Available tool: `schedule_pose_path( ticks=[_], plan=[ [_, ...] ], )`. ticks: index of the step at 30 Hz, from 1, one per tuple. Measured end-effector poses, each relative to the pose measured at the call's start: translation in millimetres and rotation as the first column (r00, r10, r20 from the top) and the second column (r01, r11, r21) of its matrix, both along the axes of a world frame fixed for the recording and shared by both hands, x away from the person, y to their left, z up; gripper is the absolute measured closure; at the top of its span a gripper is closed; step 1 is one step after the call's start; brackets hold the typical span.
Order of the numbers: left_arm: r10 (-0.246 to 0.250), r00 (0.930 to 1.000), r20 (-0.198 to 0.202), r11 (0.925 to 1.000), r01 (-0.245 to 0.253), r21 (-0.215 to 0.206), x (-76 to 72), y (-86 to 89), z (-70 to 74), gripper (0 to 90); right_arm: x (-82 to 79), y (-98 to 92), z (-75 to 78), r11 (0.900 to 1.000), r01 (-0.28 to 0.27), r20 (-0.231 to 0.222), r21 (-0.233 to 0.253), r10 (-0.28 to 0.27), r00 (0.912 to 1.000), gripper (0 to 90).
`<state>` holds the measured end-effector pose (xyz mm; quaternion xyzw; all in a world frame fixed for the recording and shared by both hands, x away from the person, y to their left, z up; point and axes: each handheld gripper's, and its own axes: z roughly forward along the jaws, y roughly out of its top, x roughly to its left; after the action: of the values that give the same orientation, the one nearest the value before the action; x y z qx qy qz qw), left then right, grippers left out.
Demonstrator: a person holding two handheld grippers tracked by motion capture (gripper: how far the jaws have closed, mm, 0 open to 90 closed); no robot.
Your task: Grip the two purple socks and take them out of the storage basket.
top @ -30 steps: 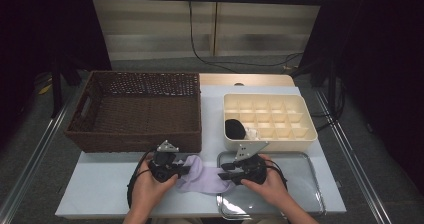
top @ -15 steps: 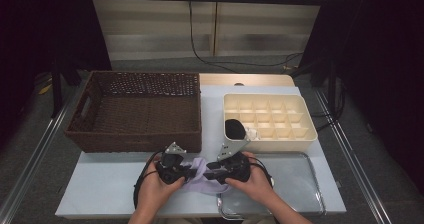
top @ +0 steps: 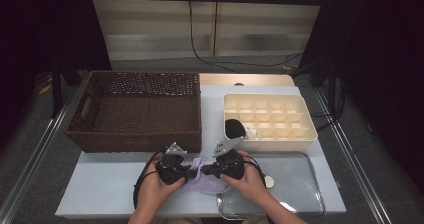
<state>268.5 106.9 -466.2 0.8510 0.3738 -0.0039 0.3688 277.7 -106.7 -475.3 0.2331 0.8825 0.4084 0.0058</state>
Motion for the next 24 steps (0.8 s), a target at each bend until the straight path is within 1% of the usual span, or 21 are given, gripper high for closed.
schedule_pose_path(
  ticks=[1, 2, 3, 4, 5, 6, 7, 8, 9, 10, 11, 12, 13, 14, 15, 17, 18, 20, 21, 22, 24],
  plan=[
    [0.004, 0.9996, 0.028, 1.0000, -0.004, 0.004, 0.6, 1.7, 1.3, 71.7, -1.1, -0.1, 1.1, 1.000, -0.004, 0.006, -0.011, 0.004, 1.0000, 90.0],
    [0.007, 0.9993, 0.037, 1.0000, -0.007, 0.005, 0.8, 3.2, 2.9, 69.5, -1.7, -1.0, 1.8, 1.000, -0.005, 0.004, -0.012, 0.005, 1.0000, 90.0],
    [0.011, 0.9991, 0.042, 0.9999, -0.011, 0.001, 1.1, 4.8, 4.3, 67.8, -1.9, -2.9, 2.6, 1.000, -0.004, 0.014, -0.012, 0.004, 0.9999, 90.0],
    [0.011, 0.9991, 0.042, 0.9999, -0.011, 0.001, 1.1, 4.8, 4.3, 66.9, -1.9, -2.9, 2.6, 1.000, -0.004, 0.014, -0.012, 0.004, 0.9999, 90.0],
    [0.034, 0.9977, 0.059, 0.9993, -0.033, -0.017, 2.2, 11.4, 9.2, 65.0, -2.6, -7.4, 4.5, 1.000, -0.003, 0.010, -0.004, 0.003, 1.0000, 90.0],
    [0.034, 0.9977, 0.059, 0.9993, -0.033, -0.017, 2.2, 11.4, 9.2, 63.4, -3.0, -11.7, 5.6, 1.000, 0.002, 0.010, 0.000, -0.002, 1.0000, 90.0],
    [0.043, 0.9966, 0.070, 0.9990, -0.042, -0.015, 2.7, 14.9, 11.6, 63.4, -3.0, -11.7, 5.6, 1.000, 0.002, 0.010, 0.000, -0.002, 1.0000, 90.0],
    [0.053, 0.9958, 0.074, 0.9984, -0.051, -0.024, 3.3, 18.4, 13.5, 61.3, -3.4, -18.9, 6.8, 1.000, 0.012, 0.011, -0.011, -0.012, 0.9999, 90.0],
    [0.074, 0.9947, 0.072, 0.9966, -0.071, -0.042, 3.7, 23.5, 15.8, 60.8, -3.2, -22.2, 7.1, 1.000, 0.016, 0.012, -0.005, -0.016, 0.9998, 90.0],
    [0.074, 0.9947, 0.072, 0.9966, -0.071, -0.042, 3.7, 23.5, 15.8, 60.5, -3.2, -22.2, 7.1, 1.000, 0.016, 0.012, -0.005, -0.016, 0.9998, 90.0],
    [0.086, 0.9934, 0.076, 0.9956, -0.082, -0.044, 4.2, 26.9, 17.0, 60.5, -3.3, -26.5, 8.0, 1.000, 0.020, 0.003, -0.003, -0.020, 0.9998, 90.0],
    [0.092, 0.9930, 0.075, 0.9949, -0.088, -0.048, 4.6, 28.8, 17.7, 59.0, -3.5, -31.1, 8.7, 1.000, 0.025, 0.007, -0.004, -0.025, 0.9997, 90.0],
    [0.110, 0.9910, 0.076, 0.9923, -0.105, -0.064, 5.0, 32.9, 19.4, 58.8, -4.8, -36.3, 9.1, 0.999, 0.033, 0.009, -0.011, -0.033, 0.9994, 90.0],
    [0.110, 0.9910, 0.076, 0.9923, -0.105, -0.064, 5.0, 32.9, 19.4, 59.0, -4.8, -36.3, 9.1, 0.999, 0.033, 0.009, -0.011, -0.033, 0.9994, 90.0],
    [0.128, 0.9886, 0.079, 0.9904, -0.124, -0.062, 5.3, 37.2, 20.8, 59.3, -5.9, -42.4, 8.3, 0.999, 0.042, 0.008, -0.019, -0.042, 0.9991, 90.0],
    [0.128, 0.9886, 0.078, 0.9905, -0.124, -0.059, 5.5, 38.9, 21.4, 59.3, -6.8, -46.6, 7.7, 0.998, 0.050, 0.009, -0.027, -0.050, 0.9987, 90.0],
    [0.146, 0.9864, 0.075, 0.9873, -0.140, -0.074, 6.7, 45.4, 23.3, 59.3, -6.8, -48.9, 6.9, 0.998, 0.051, 0.007, -0.023, -0.051, 0.9987, 90.0],
    [0.158, 0.9851, 0.070, 0.9856, -0.152, -0.074, 6.9, 49.2, 24.2, 59.2, -6.9, -51.3, 6.3, 0.998, 0.055, 0.010, -0.028, -0.055, 0.9984, 90.0],
    [0.165, 0.9839, 0.069, 0.9846, -0.160, -0.071, 6.6, 50.5, 23.7, 59.2, -7.1, -53.9, 5.0, 0.998, 0.061, 0.001, -0.027, -0.061, 0.9981, 90.0],
    [0.159, 0.9863, 0.042, 0.9862, -0.157, -0.052, 6.6, 51.5, 19.3, 59.4, -6.9, -56.9, 2.7, 0.997, 0.069, 0.006, -0.036, -0.069, 0.9976, 90.0],
    [0.158, 0.9870, 0.032, 0.9863, -0.156, -0.053, 6.7, 51.1, 16.2, 59.8, -6.6, -57.8, 1.7, 0.997, 0.068, 0.005, -0.031, -0.068, 0.9977, 90.0]
  ],
)
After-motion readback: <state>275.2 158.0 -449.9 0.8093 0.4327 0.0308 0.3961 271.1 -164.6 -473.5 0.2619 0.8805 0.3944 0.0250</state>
